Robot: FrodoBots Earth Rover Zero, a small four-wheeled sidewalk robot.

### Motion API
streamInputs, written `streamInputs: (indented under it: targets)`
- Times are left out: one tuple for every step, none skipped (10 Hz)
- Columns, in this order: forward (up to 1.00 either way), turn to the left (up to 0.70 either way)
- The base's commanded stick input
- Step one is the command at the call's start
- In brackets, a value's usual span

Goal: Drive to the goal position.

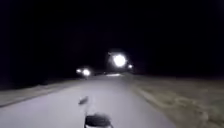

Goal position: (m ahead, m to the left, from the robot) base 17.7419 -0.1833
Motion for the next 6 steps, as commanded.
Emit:
streamInputs:
  targets:
    - [1.00,-0.05]
    - [1.00,0.00]
    - [1.00,0.00]
    - [1.00,0.00]
    - [1.00,0.00]
    - [1.00,0.00]
